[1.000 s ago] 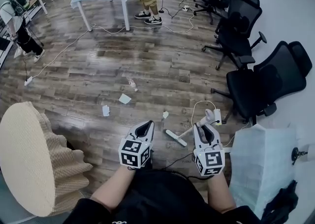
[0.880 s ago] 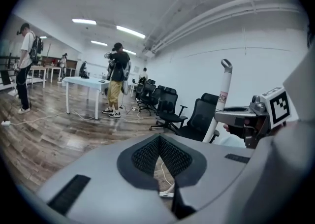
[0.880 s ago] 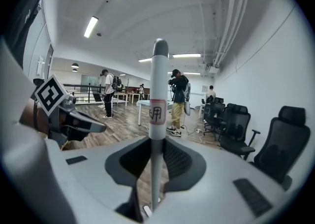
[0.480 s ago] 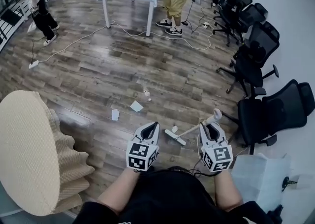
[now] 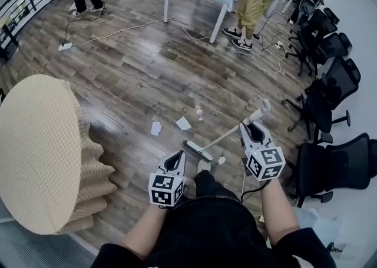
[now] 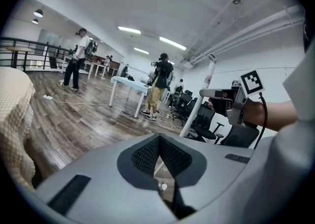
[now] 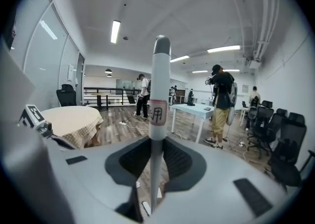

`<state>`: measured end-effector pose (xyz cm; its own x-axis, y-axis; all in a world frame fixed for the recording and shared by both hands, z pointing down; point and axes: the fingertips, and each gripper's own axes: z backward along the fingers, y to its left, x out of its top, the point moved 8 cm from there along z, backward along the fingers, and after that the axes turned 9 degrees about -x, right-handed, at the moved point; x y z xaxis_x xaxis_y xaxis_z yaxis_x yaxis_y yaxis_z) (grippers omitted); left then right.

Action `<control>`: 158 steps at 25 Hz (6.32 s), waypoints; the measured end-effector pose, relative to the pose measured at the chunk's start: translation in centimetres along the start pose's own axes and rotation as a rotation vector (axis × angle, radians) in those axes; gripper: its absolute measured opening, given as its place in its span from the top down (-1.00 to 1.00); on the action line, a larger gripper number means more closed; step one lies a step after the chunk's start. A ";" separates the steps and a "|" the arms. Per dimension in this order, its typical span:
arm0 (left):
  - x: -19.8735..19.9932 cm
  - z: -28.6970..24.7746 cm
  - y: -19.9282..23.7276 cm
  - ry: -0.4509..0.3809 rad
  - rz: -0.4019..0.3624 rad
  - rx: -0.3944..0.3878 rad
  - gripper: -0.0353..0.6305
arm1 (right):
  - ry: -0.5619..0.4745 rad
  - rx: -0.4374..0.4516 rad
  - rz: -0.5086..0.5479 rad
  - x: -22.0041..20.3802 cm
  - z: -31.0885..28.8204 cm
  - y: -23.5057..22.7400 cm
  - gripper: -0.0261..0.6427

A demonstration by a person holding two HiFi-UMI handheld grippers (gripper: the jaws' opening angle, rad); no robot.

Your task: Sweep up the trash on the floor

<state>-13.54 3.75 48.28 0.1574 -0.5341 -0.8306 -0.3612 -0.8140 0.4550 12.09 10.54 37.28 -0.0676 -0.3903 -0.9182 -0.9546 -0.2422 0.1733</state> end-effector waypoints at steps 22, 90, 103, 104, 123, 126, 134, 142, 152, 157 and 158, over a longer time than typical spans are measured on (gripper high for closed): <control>1.5 10.5 9.4 -0.148 0.251 0.689 0.90 | -0.041 0.705 0.346 3.1 -25.7 16.5 0.67; -8.3 3.6 -9.1 -0.089 0.300 0.635 0.90 | 0.043 1.141 0.794 -17.0 -6.4 7.9 0.67; -8.4 0.8 -14.8 -0.115 0.283 0.666 0.90 | 0.058 1.196 0.784 -18.3 -3.4 0.9 0.67; -8.2 0.6 -15.0 -0.113 0.279 0.662 0.90 | 0.063 1.188 0.776 -18.3 -3.3 0.4 0.67; -4.9 -3.0 -9.0 -0.084 0.251 0.577 0.90 | 0.102 0.927 0.500 -12.2 -13.1 -2.2 0.67; -3.5 -3.6 -5.5 -0.077 0.254 0.535 0.90 | 0.105 0.853 0.471 -10.6 -15.8 -2.1 0.67; 1.6 -3.6 2.8 -0.052 0.208 0.459 0.90 | 0.096 0.650 0.432 -6.8 -22.2 -1.3 0.67; 2.1 -2.2 6.7 0.007 0.216 0.472 0.90 | 0.083 0.545 0.428 -6.2 -28.6 0.7 0.67; 1.4 -1.1 7.8 0.041 0.232 0.505 0.90 | 0.127 0.636 0.470 -8.7 -28.8 4.4 0.67; 1.1 -2.3 6.5 0.044 0.220 0.470 0.90 | 0.151 0.748 0.533 -10.6 -25.2 5.4 0.67; 1.2 -2.5 6.2 0.040 0.215 0.464 0.90 | 0.151 0.759 0.548 -10.9 -24.4 5.4 0.67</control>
<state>-13.32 -2.50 50.95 0.0663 -0.6942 -0.7167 -0.7581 -0.5021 0.4162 14.80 -8.20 56.95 -0.5751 -0.4024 -0.7123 -0.7382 0.6305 0.2399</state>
